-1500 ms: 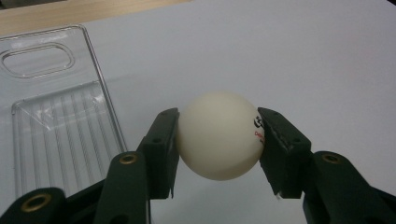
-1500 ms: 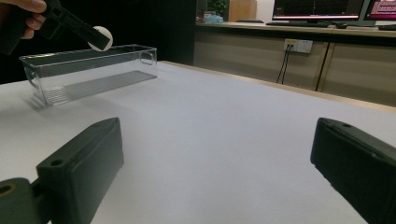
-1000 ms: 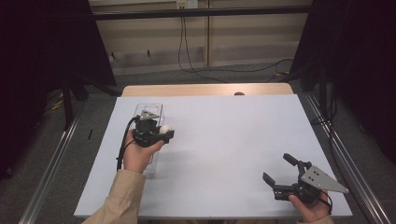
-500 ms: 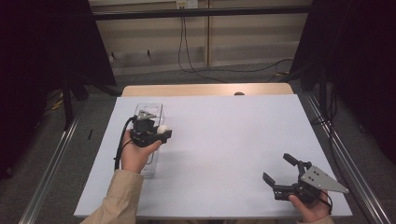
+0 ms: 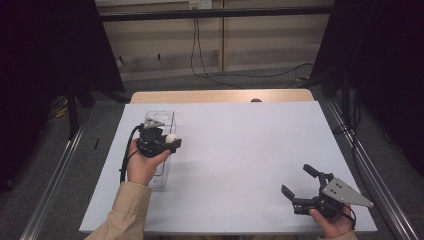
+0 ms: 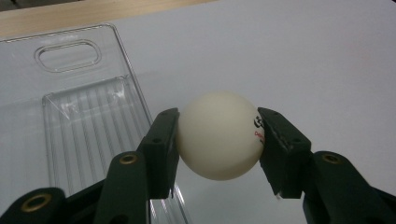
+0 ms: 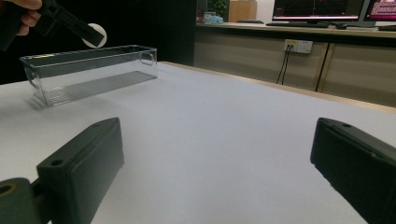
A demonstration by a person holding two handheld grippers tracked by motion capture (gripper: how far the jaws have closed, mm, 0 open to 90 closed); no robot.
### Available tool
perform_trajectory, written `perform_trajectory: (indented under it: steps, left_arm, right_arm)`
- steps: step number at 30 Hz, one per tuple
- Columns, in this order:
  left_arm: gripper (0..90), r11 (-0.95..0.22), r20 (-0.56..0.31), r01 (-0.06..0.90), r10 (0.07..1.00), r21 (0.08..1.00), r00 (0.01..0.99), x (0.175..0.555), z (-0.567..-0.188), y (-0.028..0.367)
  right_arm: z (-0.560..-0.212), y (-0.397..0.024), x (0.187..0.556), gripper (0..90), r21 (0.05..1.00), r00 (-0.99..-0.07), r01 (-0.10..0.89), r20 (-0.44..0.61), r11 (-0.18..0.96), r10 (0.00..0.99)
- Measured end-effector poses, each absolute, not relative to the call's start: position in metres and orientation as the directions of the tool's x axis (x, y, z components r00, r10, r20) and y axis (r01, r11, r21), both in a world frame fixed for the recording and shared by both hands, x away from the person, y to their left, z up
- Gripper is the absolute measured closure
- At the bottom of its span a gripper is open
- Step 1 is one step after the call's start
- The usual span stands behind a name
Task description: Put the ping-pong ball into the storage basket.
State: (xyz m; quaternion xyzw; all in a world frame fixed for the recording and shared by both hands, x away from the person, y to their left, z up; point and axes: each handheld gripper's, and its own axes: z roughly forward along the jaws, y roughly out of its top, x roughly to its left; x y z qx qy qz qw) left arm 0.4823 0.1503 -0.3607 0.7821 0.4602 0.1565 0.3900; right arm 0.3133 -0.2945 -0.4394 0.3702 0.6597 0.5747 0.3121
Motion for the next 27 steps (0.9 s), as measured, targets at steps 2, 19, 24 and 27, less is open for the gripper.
perform_trajectory:
  steps: [2,19,24,27]
  left_arm:
    - [51.1,-0.261,-0.115,0.599,0.849,0.757,0.516,0.4821,-0.361,0.1503]
    - [51.1,-0.256,-0.108,0.604,0.86,0.755,0.499,0.4838,-0.3625,0.1558]
    - [51.1,-0.256,-0.106,0.604,0.861,0.755,0.498,0.4847,-0.3634,0.1579]
    - [51.1,-0.264,-0.099,0.605,0.861,0.751,0.499,0.4846,-0.3632,0.159]
  right_arm:
    - [-0.4394,-0.2945,0.3133,2.0,0.989,-0.531,0.129,0.013,0.066,0.847]
    - [-0.4393,-0.2944,0.3133,1.9,0.99,-0.533,0.128,0.015,0.064,0.846]
    - [-0.4394,-0.2945,0.3135,2.0,0.99,-0.535,0.125,0.014,0.063,0.845]
    - [-0.4393,-0.2945,0.3133,1.9,0.99,-0.533,0.127,0.013,0.065,0.846]
